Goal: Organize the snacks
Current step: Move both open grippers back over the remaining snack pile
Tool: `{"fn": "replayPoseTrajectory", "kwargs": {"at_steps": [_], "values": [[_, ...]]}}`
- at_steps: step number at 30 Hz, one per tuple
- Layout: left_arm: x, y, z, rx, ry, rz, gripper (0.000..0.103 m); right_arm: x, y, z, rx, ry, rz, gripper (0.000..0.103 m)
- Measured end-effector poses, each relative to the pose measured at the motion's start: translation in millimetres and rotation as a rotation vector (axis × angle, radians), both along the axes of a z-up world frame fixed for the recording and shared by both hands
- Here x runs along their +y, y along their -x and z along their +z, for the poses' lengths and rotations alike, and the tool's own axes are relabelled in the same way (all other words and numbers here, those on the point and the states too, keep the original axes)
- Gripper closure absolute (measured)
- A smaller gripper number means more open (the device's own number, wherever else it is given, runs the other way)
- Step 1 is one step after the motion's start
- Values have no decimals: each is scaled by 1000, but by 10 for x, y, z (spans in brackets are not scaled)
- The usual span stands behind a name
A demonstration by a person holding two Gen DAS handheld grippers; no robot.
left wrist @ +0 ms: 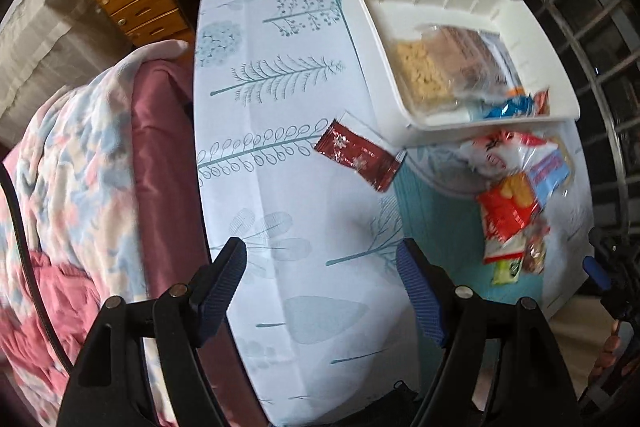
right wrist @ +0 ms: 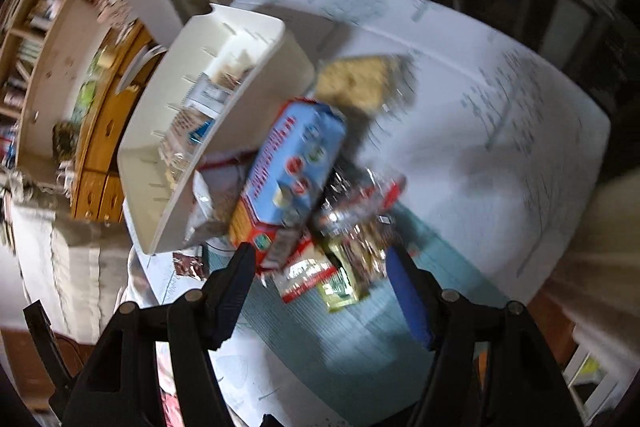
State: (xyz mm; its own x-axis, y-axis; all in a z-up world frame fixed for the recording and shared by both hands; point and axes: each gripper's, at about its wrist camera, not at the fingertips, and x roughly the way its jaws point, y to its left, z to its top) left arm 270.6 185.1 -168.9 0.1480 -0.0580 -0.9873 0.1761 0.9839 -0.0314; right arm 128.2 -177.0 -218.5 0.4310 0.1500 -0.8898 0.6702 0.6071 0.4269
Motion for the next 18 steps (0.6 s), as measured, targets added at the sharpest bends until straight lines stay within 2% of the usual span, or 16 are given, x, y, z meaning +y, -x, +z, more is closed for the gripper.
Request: {"fn": "replayPoseTrajectory", "kwargs": {"at_steps": [7,11,14,18], "values": [[-61,-86,-296,43,-41,-134,18,183,254,-226,21,4,-57,35],[-114,-178,-456,62,-32,-173,17,197,325,-288,1,28,-91,35],[-162,-273,-546,40,-4,-191,17,194,329,-339,-4,77,-95,35],[-262,-399,-680,10,41,-229,17,208,267,-408,-15,180,-43,35]]}}
